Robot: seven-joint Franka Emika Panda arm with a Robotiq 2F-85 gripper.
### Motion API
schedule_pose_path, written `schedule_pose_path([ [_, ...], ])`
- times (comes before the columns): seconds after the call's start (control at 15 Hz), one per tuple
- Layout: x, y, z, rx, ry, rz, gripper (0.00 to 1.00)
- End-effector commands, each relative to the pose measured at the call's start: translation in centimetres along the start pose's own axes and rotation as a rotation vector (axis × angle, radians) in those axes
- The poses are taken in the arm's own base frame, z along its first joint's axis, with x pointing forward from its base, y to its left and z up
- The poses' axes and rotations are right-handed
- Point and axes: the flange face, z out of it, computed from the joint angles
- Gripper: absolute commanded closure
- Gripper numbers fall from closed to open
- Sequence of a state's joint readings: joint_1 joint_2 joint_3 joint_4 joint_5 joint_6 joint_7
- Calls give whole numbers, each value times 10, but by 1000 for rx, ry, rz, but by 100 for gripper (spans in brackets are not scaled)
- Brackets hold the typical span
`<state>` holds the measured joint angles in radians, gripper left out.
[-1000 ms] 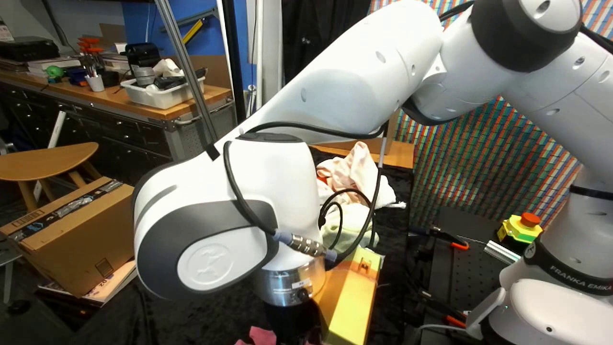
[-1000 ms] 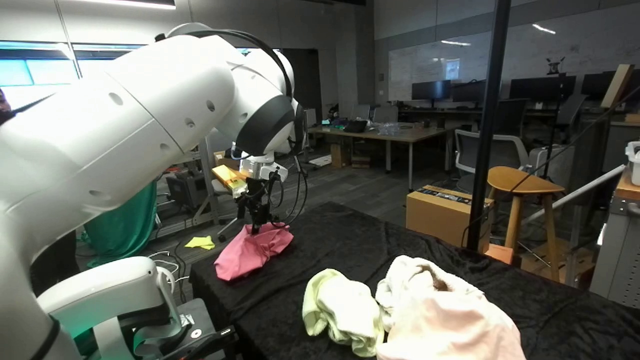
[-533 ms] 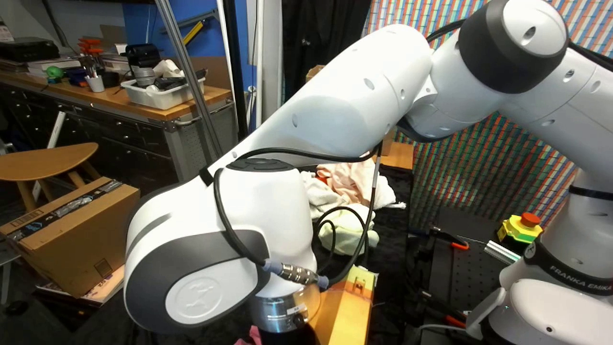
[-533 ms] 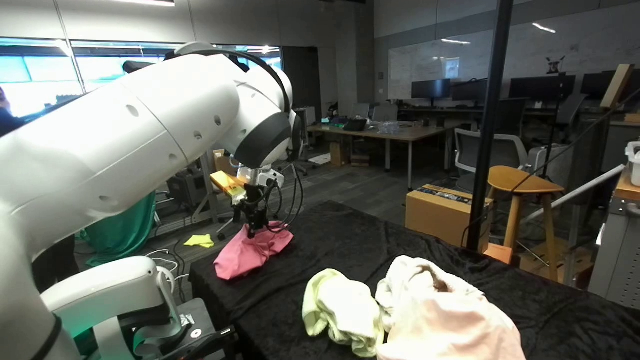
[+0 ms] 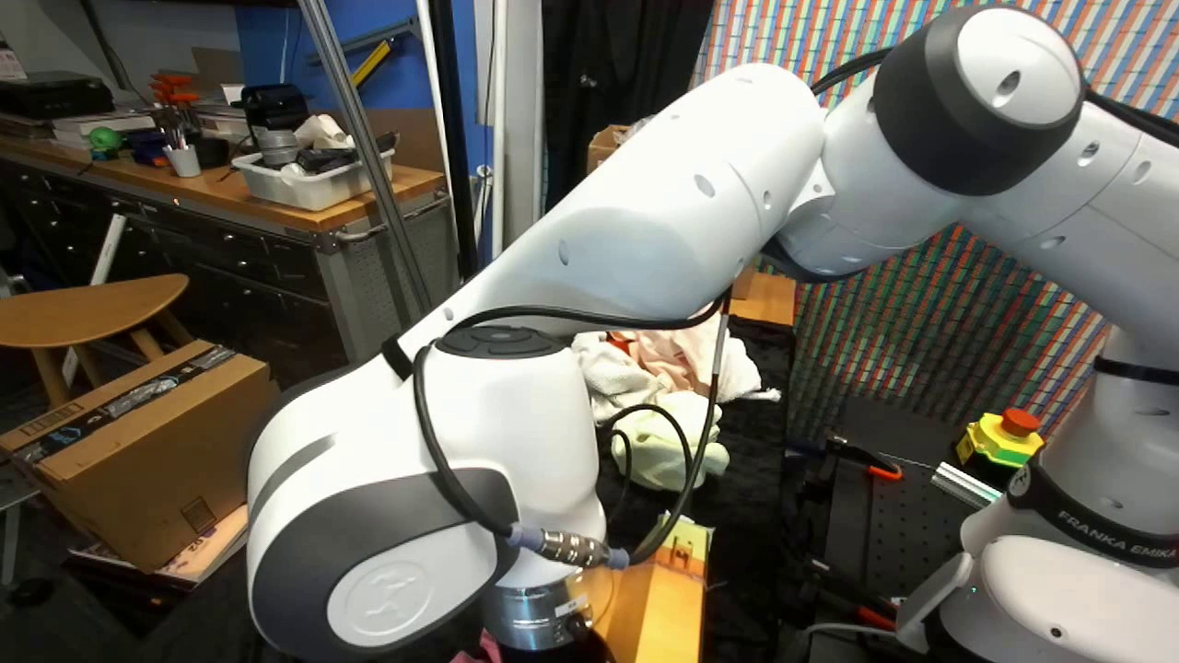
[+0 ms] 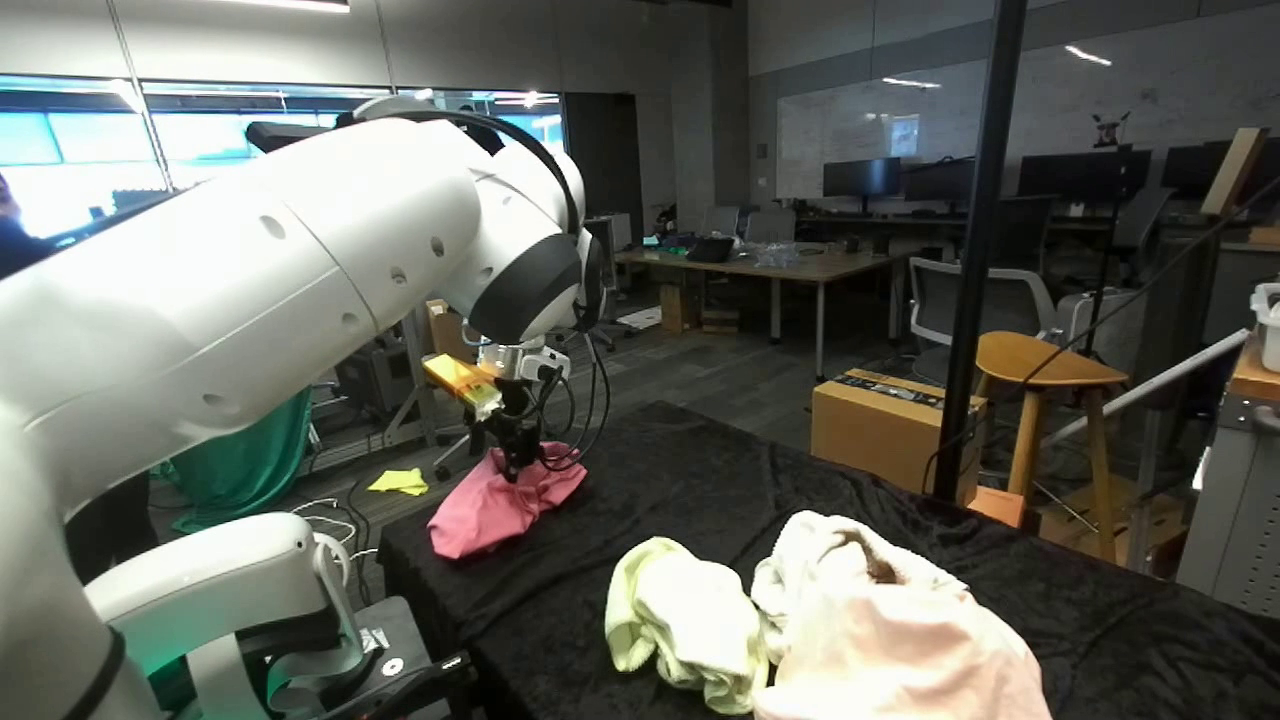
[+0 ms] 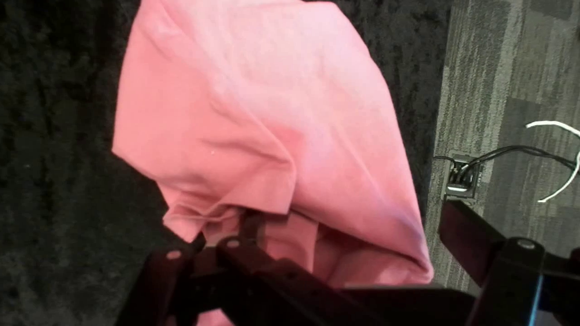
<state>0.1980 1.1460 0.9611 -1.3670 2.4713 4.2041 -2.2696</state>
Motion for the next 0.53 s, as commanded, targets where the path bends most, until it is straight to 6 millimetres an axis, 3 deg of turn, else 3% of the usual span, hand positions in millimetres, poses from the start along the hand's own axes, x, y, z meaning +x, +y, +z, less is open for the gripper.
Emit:
schedule_pose_path([
  [0.0, 9, 1, 10, -12, 19, -23, 0],
  [0.47, 18, 8, 22, -62, 99, -40, 0],
])
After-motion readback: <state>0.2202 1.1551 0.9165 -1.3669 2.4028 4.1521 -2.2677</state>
